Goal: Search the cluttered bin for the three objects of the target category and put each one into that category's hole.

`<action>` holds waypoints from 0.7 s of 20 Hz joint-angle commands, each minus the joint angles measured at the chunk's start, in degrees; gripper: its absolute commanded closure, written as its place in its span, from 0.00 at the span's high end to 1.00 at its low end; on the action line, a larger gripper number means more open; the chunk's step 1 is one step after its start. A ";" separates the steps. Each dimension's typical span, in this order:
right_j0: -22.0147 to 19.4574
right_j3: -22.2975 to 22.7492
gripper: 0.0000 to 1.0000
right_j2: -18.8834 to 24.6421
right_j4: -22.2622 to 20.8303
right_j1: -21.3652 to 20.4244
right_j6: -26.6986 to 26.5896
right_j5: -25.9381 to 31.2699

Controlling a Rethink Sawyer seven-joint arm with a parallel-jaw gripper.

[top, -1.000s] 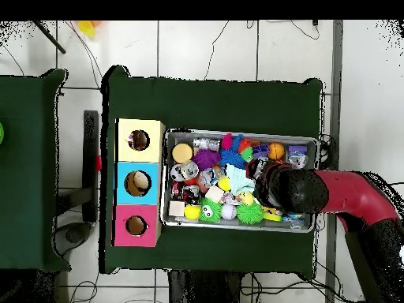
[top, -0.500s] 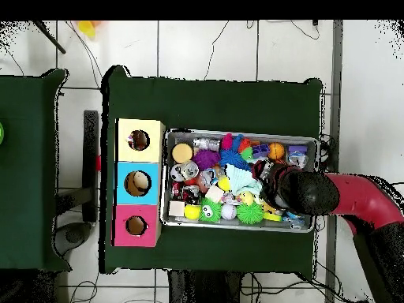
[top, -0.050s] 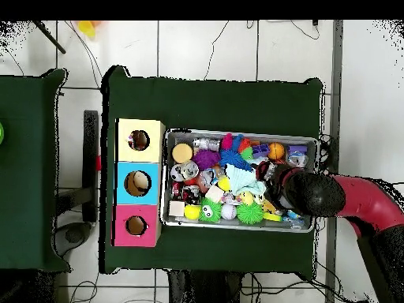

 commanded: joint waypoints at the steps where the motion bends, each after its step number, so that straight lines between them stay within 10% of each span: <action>1: -0.20 -2.29 1.00 3.42 -3.89 2.58 -19.50 5.07; 14: -3.44 -1.06 1.00 4.75 -5.47 2.08 -21.83 5.79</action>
